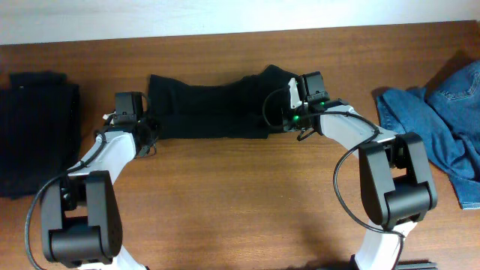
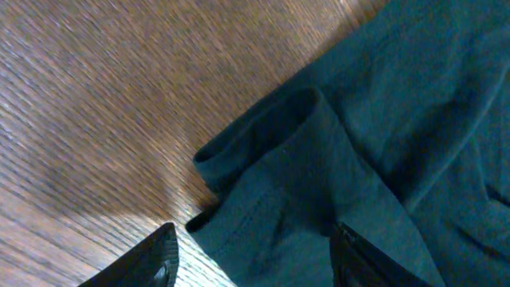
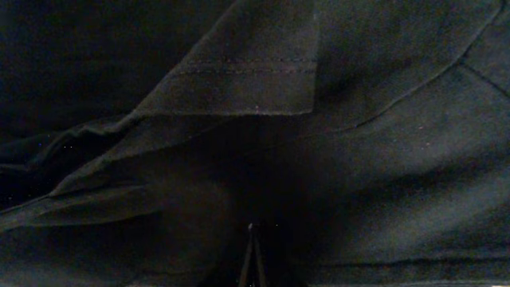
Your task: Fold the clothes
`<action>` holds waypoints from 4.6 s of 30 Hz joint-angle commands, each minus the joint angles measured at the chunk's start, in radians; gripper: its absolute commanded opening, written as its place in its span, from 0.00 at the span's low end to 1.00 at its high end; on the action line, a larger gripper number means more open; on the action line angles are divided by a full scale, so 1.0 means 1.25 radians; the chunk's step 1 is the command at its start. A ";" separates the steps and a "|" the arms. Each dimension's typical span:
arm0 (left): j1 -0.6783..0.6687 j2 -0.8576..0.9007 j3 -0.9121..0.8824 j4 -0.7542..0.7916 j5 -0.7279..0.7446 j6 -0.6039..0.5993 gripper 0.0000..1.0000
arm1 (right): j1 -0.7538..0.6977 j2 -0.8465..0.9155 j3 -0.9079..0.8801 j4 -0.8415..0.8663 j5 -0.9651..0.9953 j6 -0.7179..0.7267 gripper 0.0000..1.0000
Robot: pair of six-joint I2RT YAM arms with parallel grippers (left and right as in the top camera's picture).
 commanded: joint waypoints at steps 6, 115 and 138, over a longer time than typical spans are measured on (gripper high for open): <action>0.002 -0.008 -0.014 0.002 0.013 0.010 0.52 | 0.009 0.010 0.008 0.003 0.007 -0.008 0.08; 0.024 0.034 -0.003 0.313 0.169 0.112 0.19 | 0.008 0.010 0.008 0.002 0.010 -0.009 0.12; 0.023 0.031 -0.001 0.042 0.184 0.112 0.44 | 0.007 0.015 0.005 0.000 0.029 -0.009 0.12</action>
